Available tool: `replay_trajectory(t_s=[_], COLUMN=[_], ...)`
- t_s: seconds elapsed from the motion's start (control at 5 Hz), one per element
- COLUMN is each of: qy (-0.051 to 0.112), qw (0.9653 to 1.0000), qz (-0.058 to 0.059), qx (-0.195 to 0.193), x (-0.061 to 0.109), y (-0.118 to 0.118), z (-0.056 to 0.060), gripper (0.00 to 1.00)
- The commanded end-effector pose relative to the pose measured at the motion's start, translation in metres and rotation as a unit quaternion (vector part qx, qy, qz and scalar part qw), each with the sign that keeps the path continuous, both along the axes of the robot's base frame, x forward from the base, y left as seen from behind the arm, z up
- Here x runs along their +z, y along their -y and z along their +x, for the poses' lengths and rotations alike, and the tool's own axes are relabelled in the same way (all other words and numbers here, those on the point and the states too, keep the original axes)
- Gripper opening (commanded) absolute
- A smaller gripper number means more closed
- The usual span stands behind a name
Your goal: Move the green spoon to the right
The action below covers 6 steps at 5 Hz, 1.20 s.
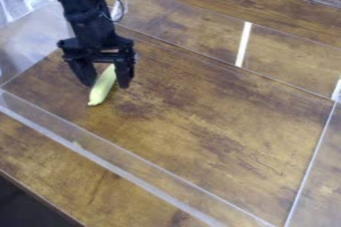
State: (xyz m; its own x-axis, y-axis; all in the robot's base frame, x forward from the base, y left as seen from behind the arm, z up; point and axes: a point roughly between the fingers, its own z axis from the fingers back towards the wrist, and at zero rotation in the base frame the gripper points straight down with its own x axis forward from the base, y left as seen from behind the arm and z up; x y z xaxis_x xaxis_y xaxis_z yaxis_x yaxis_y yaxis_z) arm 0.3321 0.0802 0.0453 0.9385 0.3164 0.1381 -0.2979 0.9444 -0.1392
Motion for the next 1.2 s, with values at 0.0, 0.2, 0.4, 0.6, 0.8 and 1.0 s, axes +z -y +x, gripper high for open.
replay_trajectory(t_s=[0.0,0.2,0.4,0.6,0.8,1.0], qy=[0.032,0.033,0.033,0.031,0.029,0.026], qw=[0.9992,0.9989,0.9985,0.9980,0.9976,0.9971], qz=[0.002,-0.004,-0.011,-0.018,-0.023,-0.027], qx=[0.023,0.034,0.042,0.052,0.059,0.066], x=[0.010,0.005,0.003,0.001,0.002,0.000], y=[-0.013,-0.016,-0.018,-0.019,-0.021,-0.022], z=[0.011,0.015,0.016,0.017,0.017,0.018], gripper=[1.00,1.00,1.00,1.00,1.00,1.00])
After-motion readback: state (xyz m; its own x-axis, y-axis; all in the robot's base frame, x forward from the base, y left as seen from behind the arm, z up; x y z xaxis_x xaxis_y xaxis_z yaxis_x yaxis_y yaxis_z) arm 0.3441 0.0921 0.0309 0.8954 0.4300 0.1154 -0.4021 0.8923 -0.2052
